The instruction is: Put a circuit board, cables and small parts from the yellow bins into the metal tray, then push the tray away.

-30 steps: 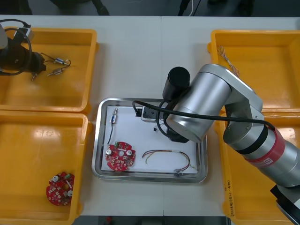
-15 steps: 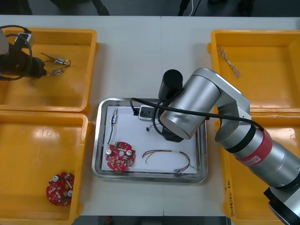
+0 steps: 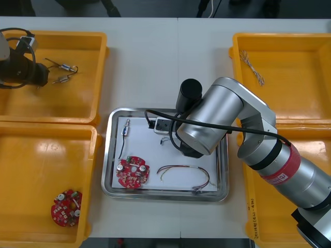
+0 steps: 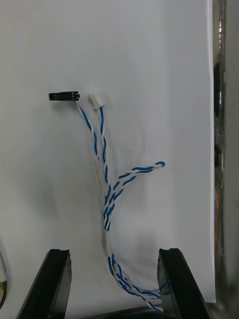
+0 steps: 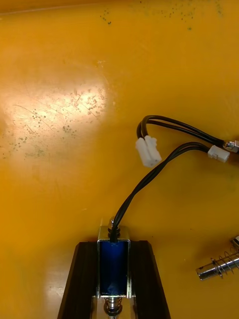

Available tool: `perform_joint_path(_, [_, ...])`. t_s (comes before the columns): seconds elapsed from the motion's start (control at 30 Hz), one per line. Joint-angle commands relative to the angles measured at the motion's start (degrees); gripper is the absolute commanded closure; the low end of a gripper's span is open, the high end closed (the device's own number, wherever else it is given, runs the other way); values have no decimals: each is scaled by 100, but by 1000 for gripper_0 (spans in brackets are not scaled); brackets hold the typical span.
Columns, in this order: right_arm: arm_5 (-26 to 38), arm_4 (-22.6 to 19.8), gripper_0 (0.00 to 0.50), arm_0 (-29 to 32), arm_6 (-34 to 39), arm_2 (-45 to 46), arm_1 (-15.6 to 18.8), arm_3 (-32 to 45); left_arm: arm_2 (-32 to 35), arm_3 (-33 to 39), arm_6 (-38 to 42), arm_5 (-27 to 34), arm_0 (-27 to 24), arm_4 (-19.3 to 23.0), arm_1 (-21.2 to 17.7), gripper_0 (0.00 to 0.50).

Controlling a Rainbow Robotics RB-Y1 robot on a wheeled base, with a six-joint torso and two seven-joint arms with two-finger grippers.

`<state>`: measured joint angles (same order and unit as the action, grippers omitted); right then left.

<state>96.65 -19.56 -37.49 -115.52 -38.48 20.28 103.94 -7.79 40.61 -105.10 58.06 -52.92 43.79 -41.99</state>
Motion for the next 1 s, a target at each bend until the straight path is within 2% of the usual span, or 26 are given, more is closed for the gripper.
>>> perform_joint_path(0.03, [30,66,0,31,223,-28,-59,136,-91,52,-863,13,116,-37,24,500])
perform_joint_path(0.2, [337,22,0,-66,285,200,-50,426,76,184,-916,329,116,-46,-81,500])
perform_joint_path(0.5, [1313,-839,0,-734,417,1141,-68,470,427,940,-837,1507,116,-187,-424,500])
perform_joint_path(0.57, [1335,-989,0,-883,557,1308,-68,478,507,1098,-811,1744,124,-231,-486,500])
perform_joint_path(0.77, [1335,-1384,0,-1437,1295,1932,-50,470,841,1942,-609,2500,327,-389,-635,500])
perform_joint_path(0.87, [1335,-1437,0,-1604,1542,2134,11,478,867,2531,-160,2843,520,-451,-697,500])
perform_joint_path(1.0, [1335,-1656,0,-1630,1919,2433,275,478,867,3374,499,3361,748,-538,-740,500])
